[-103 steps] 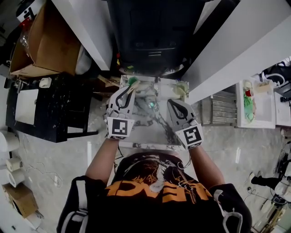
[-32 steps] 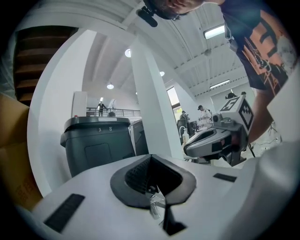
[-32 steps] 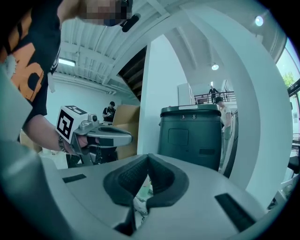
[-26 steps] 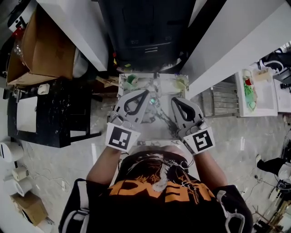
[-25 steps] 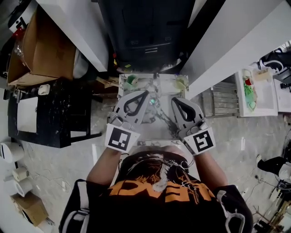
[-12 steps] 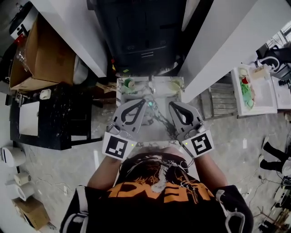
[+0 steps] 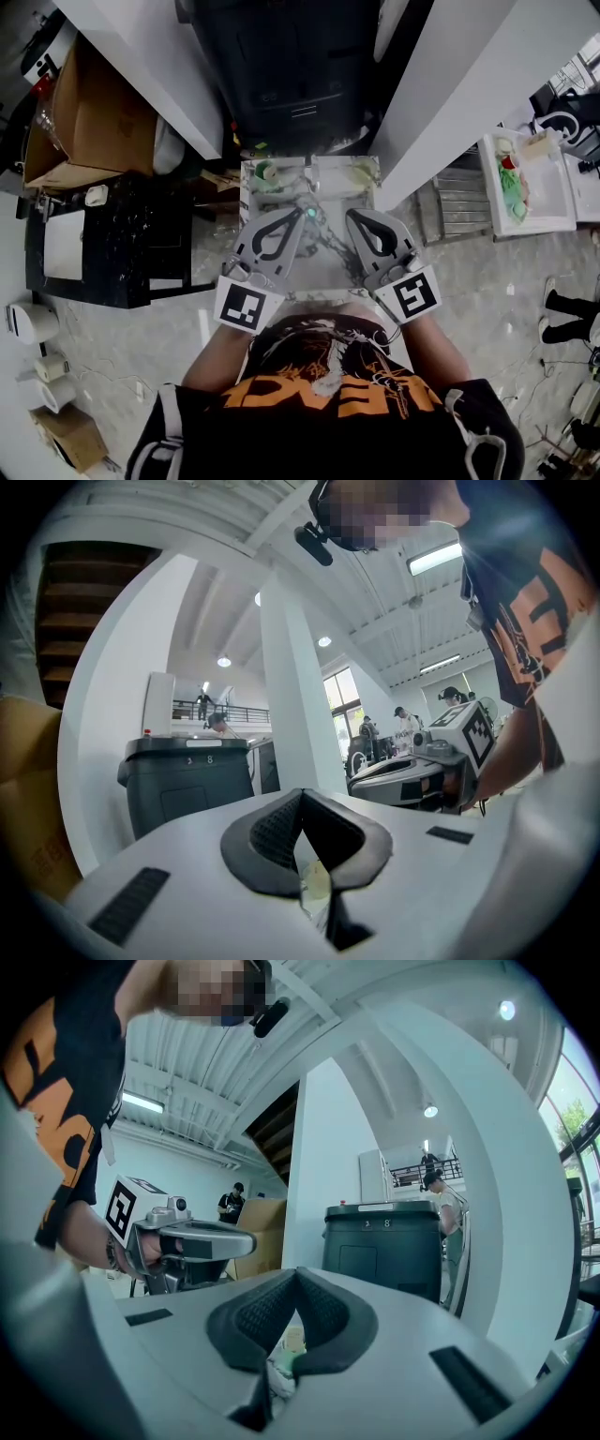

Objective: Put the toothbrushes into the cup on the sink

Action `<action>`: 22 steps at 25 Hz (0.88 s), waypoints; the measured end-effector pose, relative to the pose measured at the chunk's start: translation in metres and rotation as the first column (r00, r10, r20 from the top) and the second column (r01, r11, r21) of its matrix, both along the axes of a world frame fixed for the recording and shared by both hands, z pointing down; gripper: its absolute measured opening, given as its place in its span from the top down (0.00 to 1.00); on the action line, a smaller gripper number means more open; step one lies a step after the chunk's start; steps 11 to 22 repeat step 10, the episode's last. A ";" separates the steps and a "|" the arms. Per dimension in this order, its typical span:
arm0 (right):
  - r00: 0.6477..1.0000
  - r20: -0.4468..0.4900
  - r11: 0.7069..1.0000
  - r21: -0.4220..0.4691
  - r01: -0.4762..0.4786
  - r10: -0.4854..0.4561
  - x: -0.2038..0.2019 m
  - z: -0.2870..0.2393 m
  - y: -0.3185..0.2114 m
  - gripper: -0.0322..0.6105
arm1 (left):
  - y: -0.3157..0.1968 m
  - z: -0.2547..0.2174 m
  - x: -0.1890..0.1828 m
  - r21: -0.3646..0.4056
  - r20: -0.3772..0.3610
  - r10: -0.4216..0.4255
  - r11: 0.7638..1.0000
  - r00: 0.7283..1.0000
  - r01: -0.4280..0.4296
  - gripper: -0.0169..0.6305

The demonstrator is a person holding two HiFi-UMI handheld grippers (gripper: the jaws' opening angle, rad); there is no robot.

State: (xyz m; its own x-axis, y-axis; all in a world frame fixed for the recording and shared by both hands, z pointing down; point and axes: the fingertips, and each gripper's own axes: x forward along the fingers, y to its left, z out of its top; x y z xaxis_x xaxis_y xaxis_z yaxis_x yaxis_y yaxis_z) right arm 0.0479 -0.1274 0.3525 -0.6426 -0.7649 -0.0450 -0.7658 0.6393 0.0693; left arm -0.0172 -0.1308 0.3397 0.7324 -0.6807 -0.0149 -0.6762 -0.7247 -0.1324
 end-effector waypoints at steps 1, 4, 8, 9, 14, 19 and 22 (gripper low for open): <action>1.000 -0.001 1.000 -0.002 0.000 0.000 0.001 0.000 0.000 0.93 | 0.000 0.000 0.001 0.000 0.001 -0.001 1.000 1.000 0.001 0.94; 1.000 -0.027 1.000 -0.019 -0.003 0.003 0.006 0.004 0.000 0.93 | -0.001 -0.001 0.003 0.015 0.013 -0.011 1.000 1.000 0.011 0.94; 1.000 -0.018 1.000 -0.002 0.001 -0.001 0.011 -0.001 0.000 0.93 | -0.002 -0.005 0.006 0.022 0.004 -0.031 0.999 0.999 0.031 0.94; 1.000 -0.018 1.000 0.001 0.004 -0.004 0.012 -0.002 0.000 0.93 | -0.002 -0.005 0.006 0.020 0.003 -0.036 0.999 0.999 0.036 0.94; 1.000 -0.017 1.000 0.004 0.007 -0.007 0.013 -0.003 0.000 0.93 | -0.002 -0.006 0.007 0.017 0.003 -0.040 0.999 0.999 0.040 0.94; 1.000 -0.017 1.000 0.004 0.007 -0.007 0.013 -0.003 0.000 0.93 | -0.002 -0.006 0.007 0.017 0.003 -0.040 0.999 0.999 0.040 0.94; 1.000 -0.017 1.000 0.004 0.007 -0.007 0.013 -0.003 0.000 0.93 | -0.002 -0.006 0.007 0.017 0.003 -0.040 0.999 0.999 0.040 0.94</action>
